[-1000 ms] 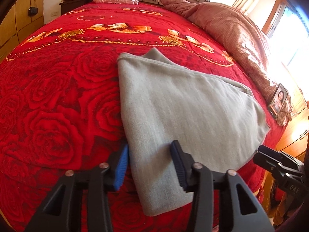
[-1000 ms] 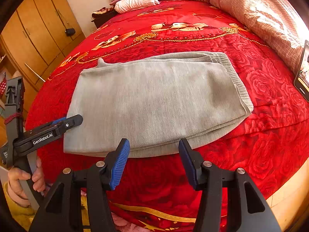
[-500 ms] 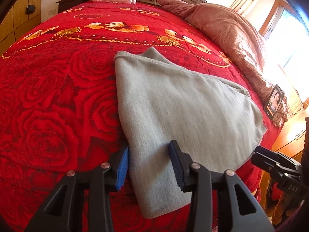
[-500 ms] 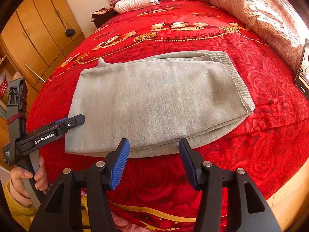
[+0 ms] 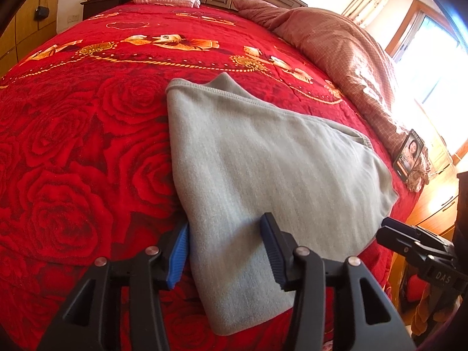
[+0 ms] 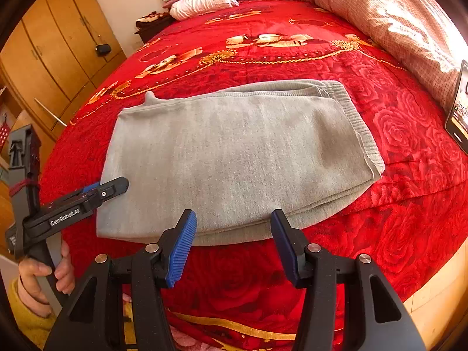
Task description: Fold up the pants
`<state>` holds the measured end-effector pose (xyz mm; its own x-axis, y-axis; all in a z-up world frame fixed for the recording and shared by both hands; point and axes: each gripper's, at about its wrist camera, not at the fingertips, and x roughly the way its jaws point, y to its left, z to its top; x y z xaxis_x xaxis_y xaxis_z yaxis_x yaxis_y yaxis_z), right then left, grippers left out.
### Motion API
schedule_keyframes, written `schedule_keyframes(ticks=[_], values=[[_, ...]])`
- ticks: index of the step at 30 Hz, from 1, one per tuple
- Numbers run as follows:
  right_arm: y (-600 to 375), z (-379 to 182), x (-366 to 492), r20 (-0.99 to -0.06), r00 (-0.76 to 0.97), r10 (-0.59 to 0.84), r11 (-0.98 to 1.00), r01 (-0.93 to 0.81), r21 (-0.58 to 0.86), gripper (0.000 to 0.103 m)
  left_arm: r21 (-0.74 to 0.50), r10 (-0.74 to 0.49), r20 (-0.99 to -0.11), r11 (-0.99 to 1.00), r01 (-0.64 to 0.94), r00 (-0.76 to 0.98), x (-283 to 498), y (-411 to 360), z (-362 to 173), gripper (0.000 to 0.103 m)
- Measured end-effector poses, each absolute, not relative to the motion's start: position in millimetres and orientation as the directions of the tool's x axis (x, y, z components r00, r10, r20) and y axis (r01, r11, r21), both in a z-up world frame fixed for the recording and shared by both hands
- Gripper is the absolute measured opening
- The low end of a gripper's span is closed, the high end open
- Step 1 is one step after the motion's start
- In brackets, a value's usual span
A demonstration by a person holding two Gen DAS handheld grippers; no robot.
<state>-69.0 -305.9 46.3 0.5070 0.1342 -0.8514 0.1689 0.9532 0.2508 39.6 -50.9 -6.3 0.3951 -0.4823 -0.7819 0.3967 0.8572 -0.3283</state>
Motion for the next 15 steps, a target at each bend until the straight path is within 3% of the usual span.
schedule_keyframes(ticks=[7,10,15], values=[[-303,46,-60,-0.863,0.491,0.118,0.956,0.178,0.232,0.054,-0.348,-0.512,-0.759,0.841,0.414,0.402,38,-47,-8,0.049],[-303,47,-57,-0.863,0.492,0.112,0.956,0.183,0.228,0.054,-0.358,-0.516,-0.757,0.841,0.406,0.401,39,-43,-7,0.042],[-302,50,-56,-0.865,0.494,0.089,0.962,0.182,0.203,0.054,-0.435,-0.560,-0.743,0.820,0.372,0.368,45,-32,-3,0.022]])
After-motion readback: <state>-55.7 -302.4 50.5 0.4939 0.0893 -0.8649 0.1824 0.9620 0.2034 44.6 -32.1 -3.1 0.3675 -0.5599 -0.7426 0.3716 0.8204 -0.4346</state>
